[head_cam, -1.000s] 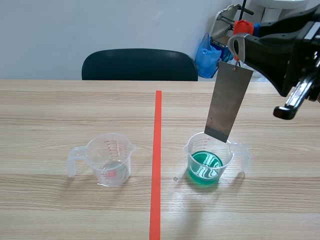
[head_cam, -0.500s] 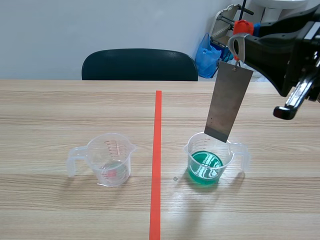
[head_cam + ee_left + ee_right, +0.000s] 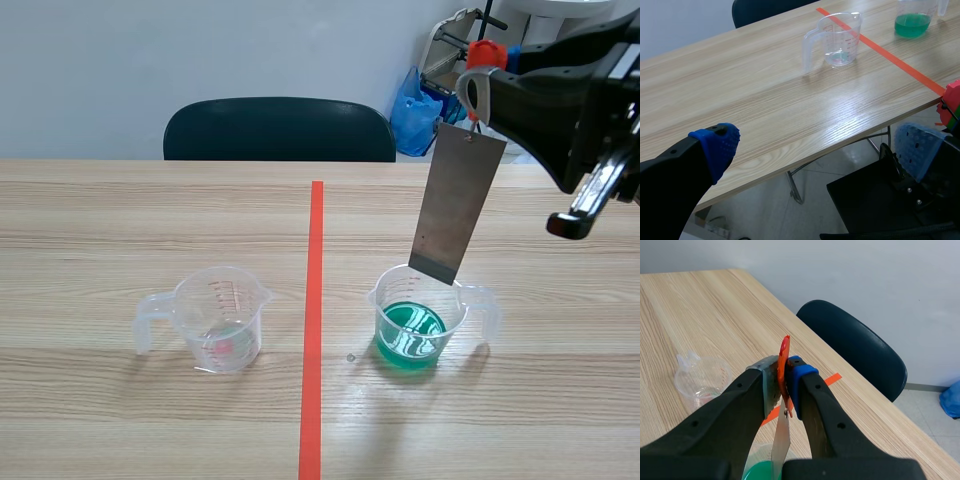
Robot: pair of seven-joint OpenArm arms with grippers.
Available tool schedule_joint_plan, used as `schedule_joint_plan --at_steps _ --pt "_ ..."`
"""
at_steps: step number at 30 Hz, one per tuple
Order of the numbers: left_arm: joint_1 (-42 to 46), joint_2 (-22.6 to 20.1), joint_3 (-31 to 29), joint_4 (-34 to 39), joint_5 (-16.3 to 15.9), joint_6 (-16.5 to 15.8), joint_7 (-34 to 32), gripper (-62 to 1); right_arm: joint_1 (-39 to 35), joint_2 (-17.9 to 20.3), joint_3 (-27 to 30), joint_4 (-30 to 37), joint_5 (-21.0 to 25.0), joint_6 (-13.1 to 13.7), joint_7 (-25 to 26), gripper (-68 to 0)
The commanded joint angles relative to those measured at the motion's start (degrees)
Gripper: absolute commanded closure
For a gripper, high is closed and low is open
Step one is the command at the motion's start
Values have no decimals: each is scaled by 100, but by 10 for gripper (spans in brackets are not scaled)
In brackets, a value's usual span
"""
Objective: Do the redox reaction experiment
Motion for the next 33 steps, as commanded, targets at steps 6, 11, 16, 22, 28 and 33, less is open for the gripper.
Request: schedule_joint_plan --at_steps 6,11,16,22,28,33 --pt "7 57 -26 70 -17 -11 -284 -623 52 57 68 70 109 -22 66 -6" --pt "7 57 -26 70 -17 -11 -284 -623 52 57 68 70 109 -22 66 -6" --pt "7 57 -26 70 -17 -11 -284 -623 52 57 68 70 109 -22 66 -6" --pt "7 57 -26 70 -17 -11 -284 -623 52 57 68 70 109 -22 66 -6" --pt "7 57 -26 70 -17 -11 -284 -623 50 55 68 68 107 -22 20 -7" --pt "7 57 -26 70 -17 -11 -284 -623 50 37 22 -33 107 -22 28 -7"
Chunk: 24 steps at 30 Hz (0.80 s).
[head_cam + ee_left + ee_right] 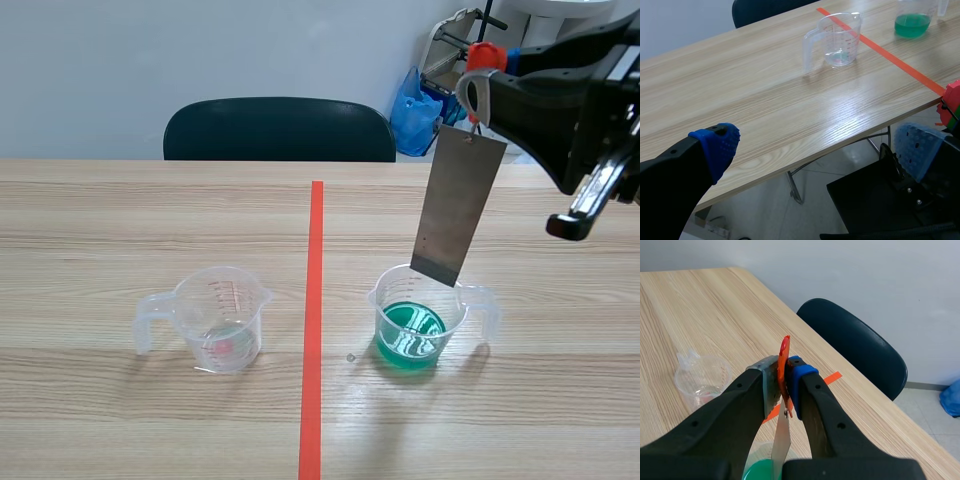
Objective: Do the redox reaction experiment
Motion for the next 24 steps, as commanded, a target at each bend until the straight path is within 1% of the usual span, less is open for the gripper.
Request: schedule_joint_plan --at_steps 1,4,8,13,17,19,24 --pt "7 57 -26 70 -20 -11 -286 -623 52 28 15 -66 107 -22 103 -7" --pt "7 57 -26 70 -20 -11 -286 -623 55 22 -39 -229 105 -22 293 -7" --pt "7 57 -26 70 -20 -11 -286 -623 85 22 -136 -396 74 -24 380 -7" --pt "7 57 -26 70 -20 -11 -286 -623 103 11 -282 -601 17 -24 634 -7" --pt "7 57 -26 70 -20 -11 -286 -623 103 11 -426 -723 -352 -26 933 -7" --pt "7 57 -26 70 -20 -11 -286 -623 105 9 -487 -796 -422 -28 1091 -7" --pt "7 55 -26 70 -22 -11 -286 -623 251 9 -682 -1016 -586 -48 1257 -7"
